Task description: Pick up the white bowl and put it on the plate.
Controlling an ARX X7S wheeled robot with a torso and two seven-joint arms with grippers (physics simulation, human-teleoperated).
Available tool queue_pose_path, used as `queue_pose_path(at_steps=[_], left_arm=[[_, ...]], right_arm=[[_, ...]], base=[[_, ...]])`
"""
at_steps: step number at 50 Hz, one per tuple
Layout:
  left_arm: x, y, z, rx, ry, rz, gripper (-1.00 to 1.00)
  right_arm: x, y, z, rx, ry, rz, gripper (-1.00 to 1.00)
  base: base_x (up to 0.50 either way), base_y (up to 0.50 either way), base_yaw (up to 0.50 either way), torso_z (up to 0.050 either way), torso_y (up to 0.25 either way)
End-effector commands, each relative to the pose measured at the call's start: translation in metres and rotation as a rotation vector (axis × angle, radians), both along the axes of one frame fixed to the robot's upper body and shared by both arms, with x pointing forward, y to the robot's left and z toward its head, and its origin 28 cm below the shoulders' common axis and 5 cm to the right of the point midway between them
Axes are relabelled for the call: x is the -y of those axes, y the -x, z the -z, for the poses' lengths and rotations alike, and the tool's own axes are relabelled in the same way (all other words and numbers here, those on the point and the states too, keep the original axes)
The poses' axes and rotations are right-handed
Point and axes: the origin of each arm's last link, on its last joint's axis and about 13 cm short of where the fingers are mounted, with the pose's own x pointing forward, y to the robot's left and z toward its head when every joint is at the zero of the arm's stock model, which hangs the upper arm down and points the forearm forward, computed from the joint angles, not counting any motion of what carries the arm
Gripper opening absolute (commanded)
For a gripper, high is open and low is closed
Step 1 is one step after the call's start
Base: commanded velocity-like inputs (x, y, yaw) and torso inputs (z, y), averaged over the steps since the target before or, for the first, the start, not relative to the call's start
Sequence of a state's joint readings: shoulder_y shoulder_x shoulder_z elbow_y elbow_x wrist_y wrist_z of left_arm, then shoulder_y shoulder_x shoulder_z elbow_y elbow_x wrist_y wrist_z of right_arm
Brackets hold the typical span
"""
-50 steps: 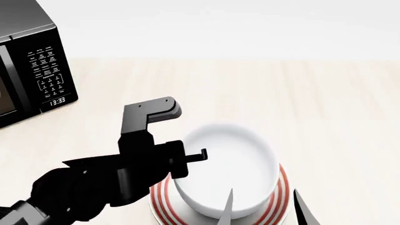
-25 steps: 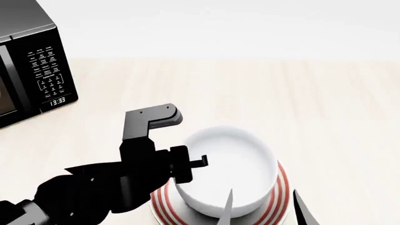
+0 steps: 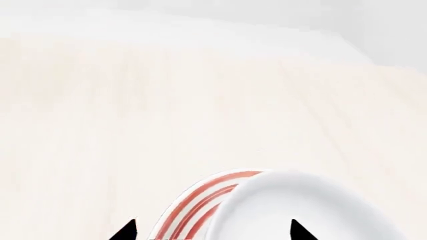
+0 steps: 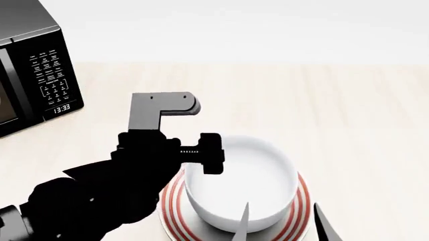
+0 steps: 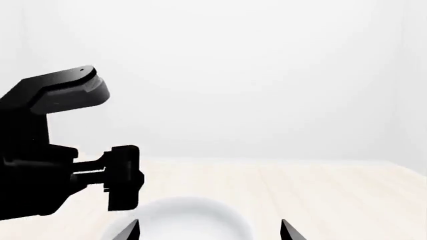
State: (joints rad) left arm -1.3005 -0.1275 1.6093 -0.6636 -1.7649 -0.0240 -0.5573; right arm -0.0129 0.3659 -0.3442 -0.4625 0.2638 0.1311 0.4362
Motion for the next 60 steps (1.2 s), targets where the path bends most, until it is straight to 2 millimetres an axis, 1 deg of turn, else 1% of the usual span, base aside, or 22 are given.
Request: queue_pose_path(at_steps=[1,2,5,7,10,14,15,25,29,33,39,41,43,46,50,56,60], left_arm=[[-0.006,0.02,-0.016,0.188,-0.084,-0.006,1.0],[-0.006,0.02,-0.016,0.188,-0.084,-0.006,1.0],[-0.008,0.032,-0.016,0.235,-0.095,0.006,1.0],[-0.009,0.036,-0.015,0.249,-0.086,0.007,1.0],[-0.013,0.047,-0.014,0.293,-0.084,0.003,1.0],[-0.018,0.056,-0.012,0.317,-0.069,-0.016,1.0],[-0.019,0.06,-0.012,0.352,-0.093,-0.022,1.0],[-0.028,0.09,-0.006,0.457,-0.137,-0.052,1.0],[-0.034,0.107,-0.009,0.539,-0.173,-0.066,1.0],[-0.035,0.123,-0.006,0.582,-0.19,-0.057,1.0],[-0.045,0.143,-0.002,0.63,-0.157,-0.057,1.0],[-0.05,0.152,-0.005,0.693,-0.162,-0.054,1.0],[-0.055,0.159,-0.007,0.716,-0.123,-0.054,1.0],[-0.06,0.164,-0.009,0.74,-0.118,-0.053,1.0],[-0.07,0.171,-0.017,0.816,-0.117,-0.09,1.0],[-0.075,0.184,-0.027,0.885,-0.143,-0.103,1.0],[-0.078,0.194,-0.037,0.931,-0.123,-0.115,1.0]], right_arm=[[0.0,0.002,-0.005,0.014,0.0,0.001,1.0],[0.0,0.002,-0.005,0.014,0.0,0.001,1.0],[0.001,0.003,-0.009,0.026,-0.001,0.006,1.0],[0.001,0.003,-0.011,0.03,-0.001,0.007,1.0],[0.003,0.006,-0.018,0.05,-0.002,0.014,1.0],[0.004,0.008,-0.024,0.068,0.0,0.017,1.0],[0.004,0.009,-0.027,0.075,0.001,0.018,1.0],[0.004,0.017,-0.045,0.127,0.007,0.015,1.0],[0.003,0.022,-0.053,0.152,0.012,0.01,1.0],[0.002,0.025,-0.059,0.172,0.015,0.004,1.0],[0.003,0.029,-0.066,0.197,0.016,0.004,1.0],[0.002,0.03,-0.068,0.203,0.017,0.003,1.0],[0.002,0.031,-0.068,0.206,0.018,0.0,1.0],[0.001,0.032,-0.069,0.209,0.021,-0.003,1.0],[0.001,0.033,-0.072,0.216,0.024,-0.007,1.0],[0.0,0.037,-0.076,0.232,0.025,-0.011,1.0],[0.0,0.04,-0.081,0.249,0.031,-0.015,1.0]], base=[[0.0,0.0,0.0,0.0,0.0],[0.0,0.0,0.0,0.0,0.0],[0.0,0.0,0.0,0.0,0.0],[0.0,0.0,0.0,0.0,0.0],[0.0,0.0,0.0,0.0,0.0],[0.0,0.0,0.0,0.0,0.0],[0.0,0.0,0.0,0.0,0.0],[0.0,0.0,0.0,0.0,0.0],[0.0,0.0,0.0,0.0,0.0],[0.0,0.0,0.0,0.0,0.0],[0.0,0.0,0.0,0.0,0.0],[0.0,0.0,0.0,0.0,0.0],[0.0,0.0,0.0,0.0,0.0],[0.0,0.0,0.0,0.0,0.0],[0.0,0.0,0.0,0.0,0.0],[0.0,0.0,0.0,0.0,0.0],[0.0,0.0,0.0,0.0,0.0]])
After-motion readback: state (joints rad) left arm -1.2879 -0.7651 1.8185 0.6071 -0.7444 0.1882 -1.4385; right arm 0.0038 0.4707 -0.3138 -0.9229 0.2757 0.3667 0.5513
